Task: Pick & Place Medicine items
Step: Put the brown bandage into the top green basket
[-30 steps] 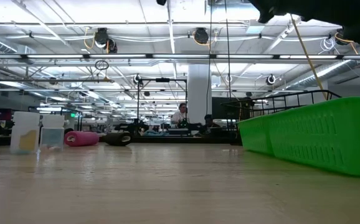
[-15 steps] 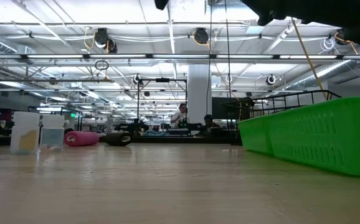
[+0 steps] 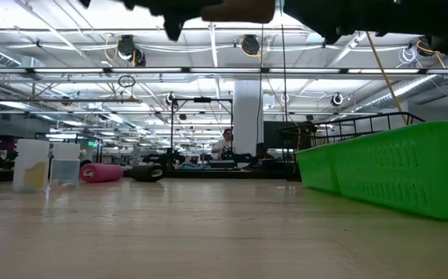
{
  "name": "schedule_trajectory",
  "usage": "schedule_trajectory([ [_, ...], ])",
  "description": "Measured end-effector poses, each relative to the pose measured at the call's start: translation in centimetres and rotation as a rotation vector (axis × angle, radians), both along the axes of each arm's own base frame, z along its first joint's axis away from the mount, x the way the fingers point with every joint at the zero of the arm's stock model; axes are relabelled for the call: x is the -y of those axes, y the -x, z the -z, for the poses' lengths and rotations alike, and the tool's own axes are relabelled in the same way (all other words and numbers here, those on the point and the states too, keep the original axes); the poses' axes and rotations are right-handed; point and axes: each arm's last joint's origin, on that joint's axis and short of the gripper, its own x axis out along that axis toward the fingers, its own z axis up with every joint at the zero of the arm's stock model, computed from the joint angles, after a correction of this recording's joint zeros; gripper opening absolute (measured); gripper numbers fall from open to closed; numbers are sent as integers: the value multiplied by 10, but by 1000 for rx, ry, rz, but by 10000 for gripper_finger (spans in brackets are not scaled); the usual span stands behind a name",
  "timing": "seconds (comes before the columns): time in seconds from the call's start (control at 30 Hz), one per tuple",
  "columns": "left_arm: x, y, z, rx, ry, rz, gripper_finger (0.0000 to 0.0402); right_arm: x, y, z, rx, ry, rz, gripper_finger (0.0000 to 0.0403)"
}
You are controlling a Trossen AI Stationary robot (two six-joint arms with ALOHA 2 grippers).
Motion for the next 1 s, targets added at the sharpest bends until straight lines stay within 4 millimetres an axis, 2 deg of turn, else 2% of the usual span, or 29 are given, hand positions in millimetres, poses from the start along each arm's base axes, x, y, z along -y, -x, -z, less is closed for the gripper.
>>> schedule_trajectory([
  [0.07, -4, 4, 11, 50, 40, -15, 42, 1, 0, 0, 2, -1, 8, 128],
  [0.17, -6, 8, 35, -7, 62, -31, 42, 6, -1, -2, 14, -37, 62, 129],
  [0.3, -6, 6, 44, -26, 45, -24, 42, 10, -15, -22, 2, -62, 104, 142],
  [0.43, -6, 1, 52, -50, 17, -19, 42, 9, -42, -58, -242, -27, 121, 165],
  [0.57, -8, 0, 53, -48, 5, -22, 42, 15, -68, -96, -513, -120, 175, 194],
  [0.7, -12, -2, 56, -63, 7, -35, 42, 17, -95, -115, -717, -193, 141, 223],
  [0.87, -14, -1, 56, -67, 18, -47, 42, 13, -130, -108, -901, -191, 76, 245],
  [1.0, -14, -1, 56, -65, 19, -47, 42, 11, -145, -95, -1044, -176, 58, 245],
])
